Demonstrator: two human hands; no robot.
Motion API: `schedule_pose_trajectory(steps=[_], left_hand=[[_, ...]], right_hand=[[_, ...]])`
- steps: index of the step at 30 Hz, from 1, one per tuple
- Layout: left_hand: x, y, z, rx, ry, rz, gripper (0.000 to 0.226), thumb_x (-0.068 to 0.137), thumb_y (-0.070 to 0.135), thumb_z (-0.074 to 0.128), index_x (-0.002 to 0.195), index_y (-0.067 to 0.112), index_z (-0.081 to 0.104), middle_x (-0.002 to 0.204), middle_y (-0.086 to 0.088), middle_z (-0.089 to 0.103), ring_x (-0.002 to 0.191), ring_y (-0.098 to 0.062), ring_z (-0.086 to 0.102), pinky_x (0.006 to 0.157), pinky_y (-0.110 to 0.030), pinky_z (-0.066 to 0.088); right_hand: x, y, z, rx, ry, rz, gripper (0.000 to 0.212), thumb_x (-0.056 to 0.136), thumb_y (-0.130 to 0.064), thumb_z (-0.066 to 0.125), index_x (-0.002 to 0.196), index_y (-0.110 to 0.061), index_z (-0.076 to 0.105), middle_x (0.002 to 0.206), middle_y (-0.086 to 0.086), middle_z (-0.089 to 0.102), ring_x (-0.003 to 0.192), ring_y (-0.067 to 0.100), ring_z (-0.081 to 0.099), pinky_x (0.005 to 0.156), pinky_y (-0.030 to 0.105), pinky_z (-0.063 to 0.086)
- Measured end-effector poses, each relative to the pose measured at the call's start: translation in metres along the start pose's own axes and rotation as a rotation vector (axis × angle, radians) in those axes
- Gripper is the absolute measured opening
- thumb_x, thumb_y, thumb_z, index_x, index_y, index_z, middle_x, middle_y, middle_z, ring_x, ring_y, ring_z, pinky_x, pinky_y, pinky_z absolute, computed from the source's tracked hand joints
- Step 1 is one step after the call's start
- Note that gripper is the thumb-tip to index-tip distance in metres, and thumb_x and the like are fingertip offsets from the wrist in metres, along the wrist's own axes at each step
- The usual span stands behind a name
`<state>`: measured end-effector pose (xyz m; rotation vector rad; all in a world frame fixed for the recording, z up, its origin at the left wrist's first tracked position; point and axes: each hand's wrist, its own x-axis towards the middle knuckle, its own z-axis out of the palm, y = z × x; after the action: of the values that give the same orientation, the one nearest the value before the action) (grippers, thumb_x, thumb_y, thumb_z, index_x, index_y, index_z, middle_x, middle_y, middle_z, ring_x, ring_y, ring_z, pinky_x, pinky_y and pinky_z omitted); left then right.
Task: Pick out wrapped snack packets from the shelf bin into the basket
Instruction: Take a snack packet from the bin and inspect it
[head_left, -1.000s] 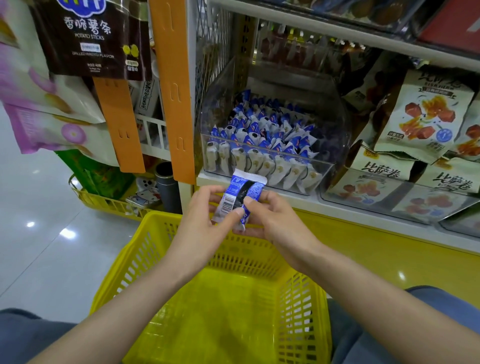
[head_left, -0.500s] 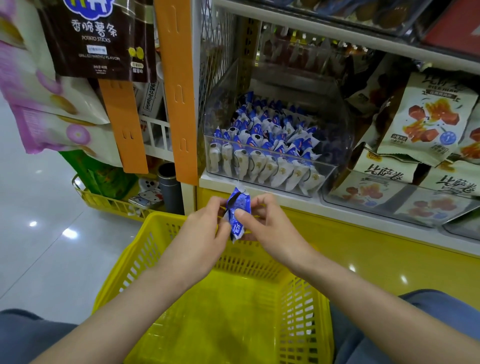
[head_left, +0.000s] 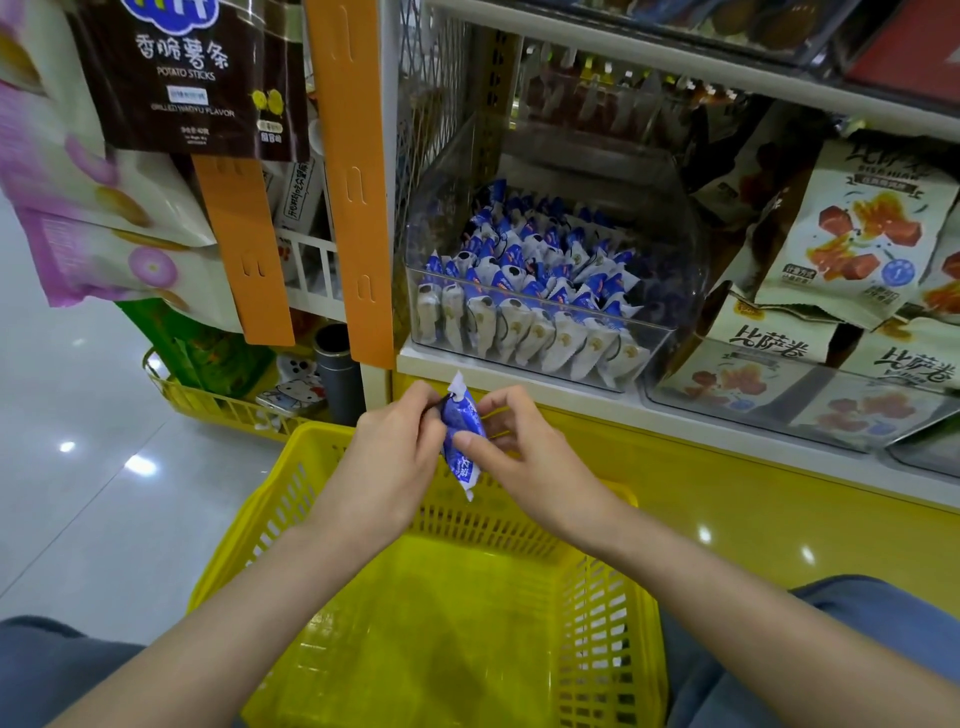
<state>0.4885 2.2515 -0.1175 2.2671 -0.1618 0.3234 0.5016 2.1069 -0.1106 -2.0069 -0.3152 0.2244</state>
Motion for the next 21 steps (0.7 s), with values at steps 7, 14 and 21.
schedule_pose_trajectory(steps=[7, 14, 21], left_hand=[[-0.005, 0.001, 0.004, -0.094, -0.148, -0.028, 0.011, 0.092, 0.025, 0.048, 0.101, 0.022, 0.053, 0.082, 0.008, 0.061, 0.077, -0.002, 0.056, 0.064, -0.015, 0.044], [-0.004, 0.014, 0.002, -0.646, -0.201, -0.317, 0.021, 0.093, 0.031, 0.048, 0.105, 0.017, 0.057, 0.089, 0.004, 0.068, 0.080, -0.008, 0.065, 0.070, -0.029, 0.056], [0.004, 0.010, 0.002, -0.640, -0.016, -0.394, 0.023, 0.098, 0.022, 0.042, 0.084, 0.031, 0.059, 0.084, 0.002, 0.067, 0.076, -0.007, 0.066, 0.071, -0.030, 0.055]], right_hand=[[0.003, 0.003, -0.004, 0.217, 0.007, 0.159, 0.014, 0.094, -0.028, 0.049, 0.102, -0.017, 0.044, 0.103, 0.015, 0.064, 0.078, 0.013, 0.062, 0.065, 0.029, 0.056], [0.002, -0.001, -0.011, -0.117, 0.144, 0.048, 0.045, 0.078, -0.045, 0.062, 0.112, -0.021, 0.042, 0.098, -0.010, 0.058, 0.074, 0.006, 0.059, 0.066, 0.029, 0.053], [0.001, -0.003, 0.003, -0.281, 0.116, -0.127, 0.069, 0.066, -0.053, 0.070, 0.123, -0.028, 0.041, 0.113, -0.015, 0.054, 0.099, 0.004, 0.051, 0.077, 0.015, 0.041]])
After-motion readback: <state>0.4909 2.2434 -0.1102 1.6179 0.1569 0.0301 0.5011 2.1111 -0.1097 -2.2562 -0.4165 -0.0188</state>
